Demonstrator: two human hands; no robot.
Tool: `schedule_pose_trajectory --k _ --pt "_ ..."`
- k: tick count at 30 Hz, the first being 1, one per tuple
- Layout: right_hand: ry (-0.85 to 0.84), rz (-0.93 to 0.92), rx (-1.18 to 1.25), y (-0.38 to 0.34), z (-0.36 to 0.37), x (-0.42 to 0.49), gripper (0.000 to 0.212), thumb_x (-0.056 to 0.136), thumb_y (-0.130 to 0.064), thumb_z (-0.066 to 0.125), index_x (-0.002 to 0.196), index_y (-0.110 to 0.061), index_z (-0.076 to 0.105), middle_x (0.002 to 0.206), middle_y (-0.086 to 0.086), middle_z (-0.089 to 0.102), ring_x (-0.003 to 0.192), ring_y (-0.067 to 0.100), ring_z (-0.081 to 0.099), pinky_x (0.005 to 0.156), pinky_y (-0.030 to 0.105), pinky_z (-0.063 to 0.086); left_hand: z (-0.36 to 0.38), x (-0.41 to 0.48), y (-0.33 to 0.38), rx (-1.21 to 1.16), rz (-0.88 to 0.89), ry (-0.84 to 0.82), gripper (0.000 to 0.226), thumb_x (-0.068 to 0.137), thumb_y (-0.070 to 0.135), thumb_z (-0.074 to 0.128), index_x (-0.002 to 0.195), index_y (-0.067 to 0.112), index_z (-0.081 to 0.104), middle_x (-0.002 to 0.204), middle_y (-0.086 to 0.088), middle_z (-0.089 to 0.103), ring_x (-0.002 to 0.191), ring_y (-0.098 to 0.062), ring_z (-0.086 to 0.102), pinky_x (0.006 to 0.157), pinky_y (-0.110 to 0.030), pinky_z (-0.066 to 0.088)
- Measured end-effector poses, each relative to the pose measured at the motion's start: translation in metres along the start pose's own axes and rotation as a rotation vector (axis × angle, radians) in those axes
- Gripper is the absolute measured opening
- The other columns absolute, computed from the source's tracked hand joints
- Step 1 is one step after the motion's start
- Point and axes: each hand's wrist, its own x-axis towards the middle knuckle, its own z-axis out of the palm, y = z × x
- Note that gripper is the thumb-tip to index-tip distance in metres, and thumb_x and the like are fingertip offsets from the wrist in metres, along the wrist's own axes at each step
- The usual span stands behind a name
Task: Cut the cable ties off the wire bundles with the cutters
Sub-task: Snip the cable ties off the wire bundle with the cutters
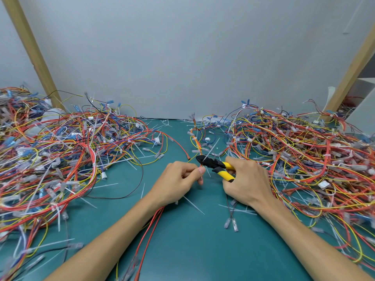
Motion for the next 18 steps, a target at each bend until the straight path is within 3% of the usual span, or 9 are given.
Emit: schedule_pose_trajectory --k 8,13,18 --pt "-0.045 -0.023 0.011 0.0021 0.0023 0.0020 0.028 0.068 -0.033 0.060 0.086 -0.031 0.039 0.074 -0.009 0.046 0.069 0.020 0.040 0.055 0.029 0.025 -0.0001 0.0004 -0.0009 -0.011 -0.006 0.018 0.042 0.100 0.037 0.049 0.066 0.019 0.064 0.044 0.003 0.025 0.042 -0.011 0.021 0.043 -0.023 0.024" --pt "-0.044 0.010 -0.020 0.0029 0.0024 0.0010 0.022 0.065 -0.036 0.050 0.063 -0.021 0.033 0.049 -0.005 0.038 0.050 0.022 0.038 0.045 0.023 0.019 0.0001 0.0009 -0.0025 -0.009 0.006 0.016 0.041 0.100 0.036 0.049 0.069 0.015 0.067 0.043 0.004 0.024 0.039 -0.011 0.022 0.038 -0.016 0.025" --pt "-0.054 0.006 -0.012 0.0034 0.0017 0.0004 0.021 0.066 -0.037 0.050 0.064 -0.022 0.035 0.052 -0.004 0.041 0.052 0.023 0.041 0.045 0.024 0.022 0.0021 0.0028 -0.0067 -0.006 0.011 0.013 0.041 0.100 0.037 0.049 0.068 0.017 0.066 0.043 0.004 0.024 0.041 -0.011 0.022 0.041 -0.019 0.024"
